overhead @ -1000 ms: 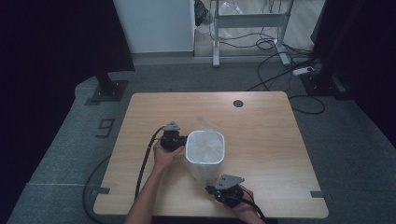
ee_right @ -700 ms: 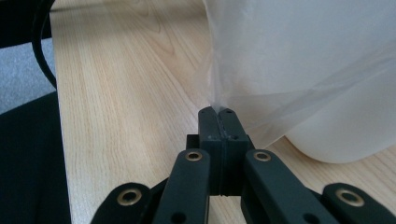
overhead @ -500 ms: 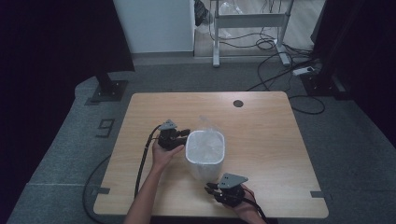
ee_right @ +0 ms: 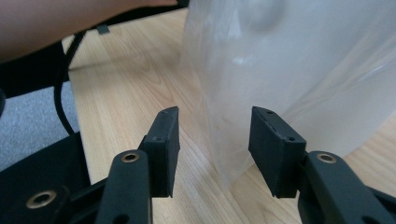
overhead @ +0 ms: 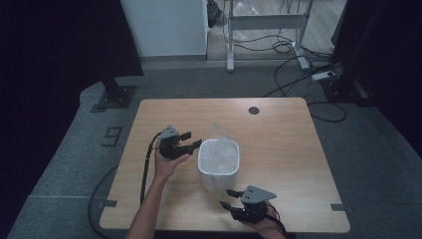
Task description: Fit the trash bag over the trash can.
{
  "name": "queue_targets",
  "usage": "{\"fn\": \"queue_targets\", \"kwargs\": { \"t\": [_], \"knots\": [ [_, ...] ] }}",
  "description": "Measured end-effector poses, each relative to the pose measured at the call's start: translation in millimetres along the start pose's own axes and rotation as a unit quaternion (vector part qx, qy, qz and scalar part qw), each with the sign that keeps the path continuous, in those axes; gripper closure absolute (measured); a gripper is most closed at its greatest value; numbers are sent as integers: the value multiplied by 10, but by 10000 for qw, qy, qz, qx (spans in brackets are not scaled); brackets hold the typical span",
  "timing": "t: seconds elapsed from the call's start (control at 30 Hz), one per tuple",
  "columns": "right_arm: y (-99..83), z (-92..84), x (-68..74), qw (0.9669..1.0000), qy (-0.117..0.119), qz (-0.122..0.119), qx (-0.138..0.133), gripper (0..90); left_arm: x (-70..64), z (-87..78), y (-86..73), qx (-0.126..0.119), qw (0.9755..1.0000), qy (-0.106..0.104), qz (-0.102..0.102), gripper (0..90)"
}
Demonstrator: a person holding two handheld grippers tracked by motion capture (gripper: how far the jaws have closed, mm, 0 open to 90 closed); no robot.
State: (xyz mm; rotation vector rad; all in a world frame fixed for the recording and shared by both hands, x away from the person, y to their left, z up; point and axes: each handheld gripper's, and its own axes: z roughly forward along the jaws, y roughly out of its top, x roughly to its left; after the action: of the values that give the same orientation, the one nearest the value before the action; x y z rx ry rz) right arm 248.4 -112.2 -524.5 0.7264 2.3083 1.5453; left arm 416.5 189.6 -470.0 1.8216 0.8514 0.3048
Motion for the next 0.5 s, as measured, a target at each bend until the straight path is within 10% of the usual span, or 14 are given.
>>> {"fn": "queue_targets", "kwargs": {
  "t": [0.5],
  "knots": [
    [196,-316,-308,9985,-313,-69,-447,475,-136,-398,-123,-148,9988,-411,212,406]
  ]
}}
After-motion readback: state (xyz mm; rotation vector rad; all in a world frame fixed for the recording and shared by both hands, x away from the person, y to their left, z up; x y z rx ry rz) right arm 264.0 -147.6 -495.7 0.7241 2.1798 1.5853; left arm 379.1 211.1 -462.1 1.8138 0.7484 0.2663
